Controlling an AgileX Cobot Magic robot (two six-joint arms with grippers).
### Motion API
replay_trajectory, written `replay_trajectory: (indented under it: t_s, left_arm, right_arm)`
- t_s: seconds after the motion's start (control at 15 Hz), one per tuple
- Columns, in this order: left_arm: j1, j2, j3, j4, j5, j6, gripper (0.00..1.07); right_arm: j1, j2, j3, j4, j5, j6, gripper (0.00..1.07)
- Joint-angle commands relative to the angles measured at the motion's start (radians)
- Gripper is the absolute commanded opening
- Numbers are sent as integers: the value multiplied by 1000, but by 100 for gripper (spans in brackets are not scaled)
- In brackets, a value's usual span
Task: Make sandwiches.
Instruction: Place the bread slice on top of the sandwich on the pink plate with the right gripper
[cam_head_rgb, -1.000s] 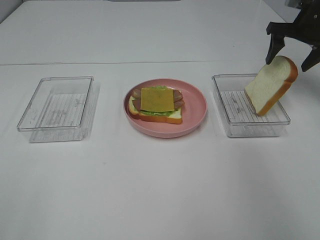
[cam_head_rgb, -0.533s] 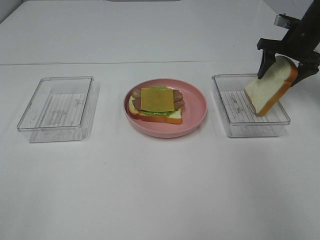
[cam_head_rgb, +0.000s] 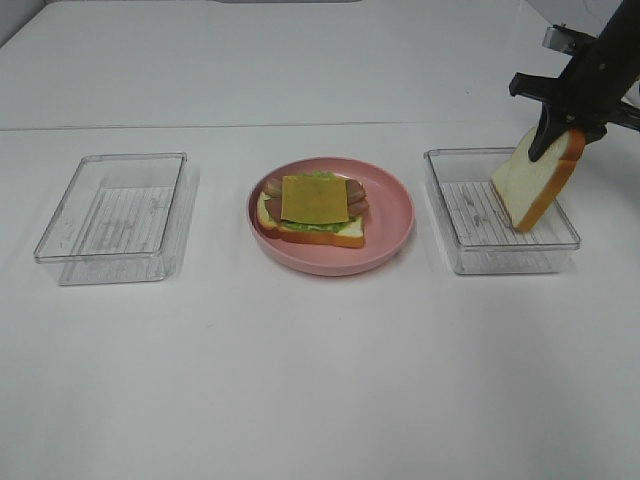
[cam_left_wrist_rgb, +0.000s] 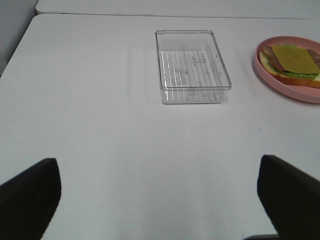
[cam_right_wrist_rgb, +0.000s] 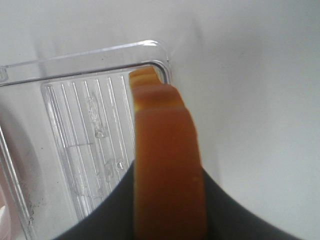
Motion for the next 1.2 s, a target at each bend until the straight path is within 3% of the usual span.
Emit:
replay_trajectory:
  t_s: [0.07,0.47,0.73,0.8,0.93,1.0,1.2]
  left_arm:
    - [-2,-20,2,-6,-9,0,100]
    - [-2,-20,2,-6,-9,0,100]
    - [-2,-20,2,-6,-9,0,100]
    - [-2,-20,2,-6,-9,0,100]
    - [-2,-20,2,-6,-9,0,100]
    - [-2,-20,2,-6,-9,0,100]
    - [-2,-20,2,-6,-9,0,100]
  right_arm:
    - [-5,-51,6,-33,118,6,0]
    - [-5,-309,6,30,118,-34,0]
    - [-3,-342,30,351,117,-109,0]
    - [-3,-342,93,521,94,-178,0]
    - [-3,-342,174,658,38,-249,0]
    - [12,-342,281,785,-48,-309,0]
    - [108,-332,405,820,-165,-343,0]
